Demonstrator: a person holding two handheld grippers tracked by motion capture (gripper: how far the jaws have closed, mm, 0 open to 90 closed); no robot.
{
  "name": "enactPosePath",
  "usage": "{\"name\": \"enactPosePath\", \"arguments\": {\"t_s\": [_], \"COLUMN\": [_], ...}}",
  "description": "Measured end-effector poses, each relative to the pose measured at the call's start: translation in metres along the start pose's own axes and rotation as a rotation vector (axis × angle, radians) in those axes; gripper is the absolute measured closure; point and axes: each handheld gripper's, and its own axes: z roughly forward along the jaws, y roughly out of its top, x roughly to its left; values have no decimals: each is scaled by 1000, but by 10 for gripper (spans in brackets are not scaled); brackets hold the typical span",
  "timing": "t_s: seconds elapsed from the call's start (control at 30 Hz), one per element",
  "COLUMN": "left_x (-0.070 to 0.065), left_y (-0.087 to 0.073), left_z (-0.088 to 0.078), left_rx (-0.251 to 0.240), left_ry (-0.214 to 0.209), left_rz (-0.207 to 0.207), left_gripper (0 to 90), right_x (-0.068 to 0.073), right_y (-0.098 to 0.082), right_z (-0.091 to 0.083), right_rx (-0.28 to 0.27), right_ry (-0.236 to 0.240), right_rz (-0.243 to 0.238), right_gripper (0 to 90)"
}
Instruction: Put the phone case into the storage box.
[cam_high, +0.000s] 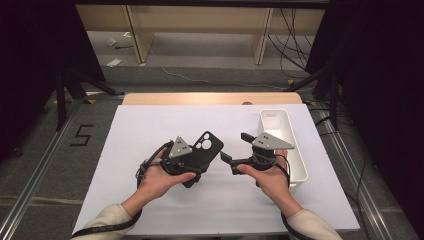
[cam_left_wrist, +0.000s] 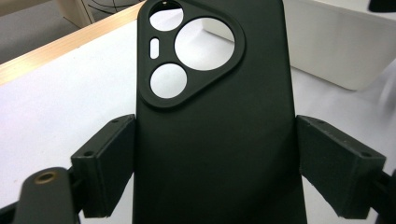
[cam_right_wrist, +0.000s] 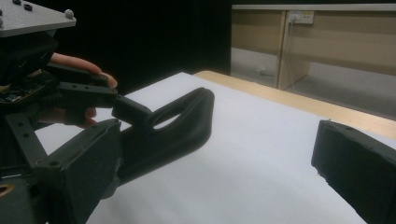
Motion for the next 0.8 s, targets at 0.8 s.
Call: {"name": "enactPosePath", "arguments": {"t_s": [0.8], "left_x": [-16], "left_y": [4], "left_z": [6], "left_rx": [-20], "left_ry": [-16], "left_rz": [37], "left_gripper": [152], "right_x": [6], "right_y": [-4], "right_z": [20], "right_rx": [37], "right_ry": [44], "right_rz": [23], "right_gripper": [92]}}
